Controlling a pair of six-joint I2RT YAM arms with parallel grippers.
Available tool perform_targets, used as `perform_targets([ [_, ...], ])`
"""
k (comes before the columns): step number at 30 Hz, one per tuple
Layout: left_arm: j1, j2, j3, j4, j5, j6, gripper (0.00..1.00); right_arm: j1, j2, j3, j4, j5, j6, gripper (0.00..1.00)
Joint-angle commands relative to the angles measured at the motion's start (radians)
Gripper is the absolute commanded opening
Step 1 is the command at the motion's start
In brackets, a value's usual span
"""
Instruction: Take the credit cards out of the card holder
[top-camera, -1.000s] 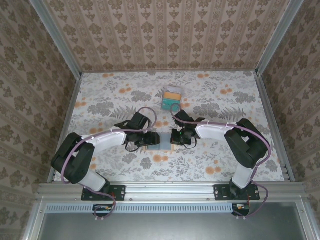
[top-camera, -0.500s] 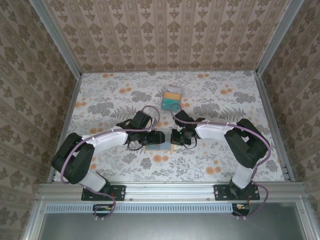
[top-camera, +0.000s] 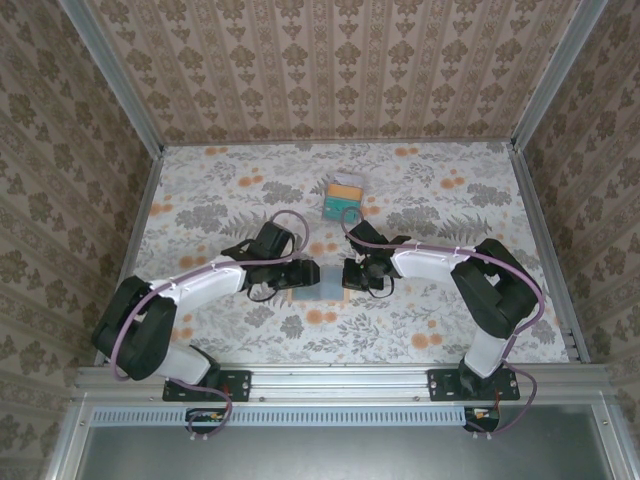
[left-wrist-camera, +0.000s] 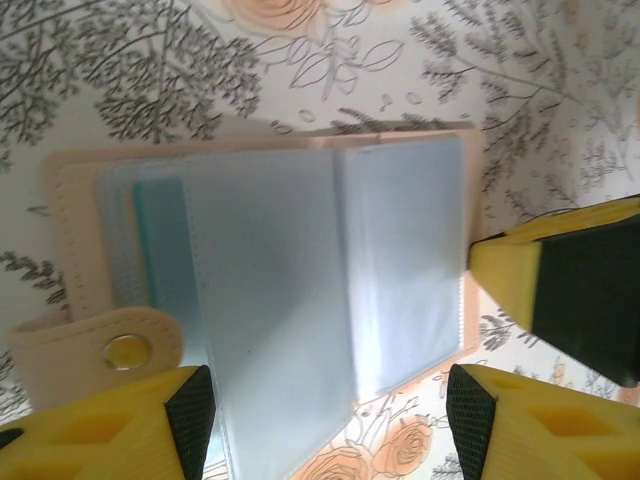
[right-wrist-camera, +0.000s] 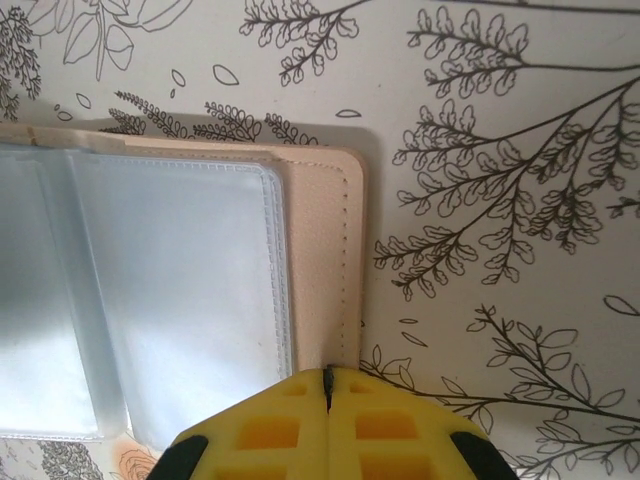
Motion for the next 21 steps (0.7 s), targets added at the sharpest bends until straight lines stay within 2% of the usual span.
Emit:
perform_targets([
  [1, 0.002, 0.011, -0.016, -0.017, 0.000, 0.013, 0.66, 0.005, -0.028, 0.001, -0.053, 0.038, -0.015, 0.06],
  [21, -0.023, 0.110, 0.024, -0.056, -0.010, 0.034, 0.65, 0.008, 0.005, 0.003, -0.034, 0.019, -0.009, 0.05],
])
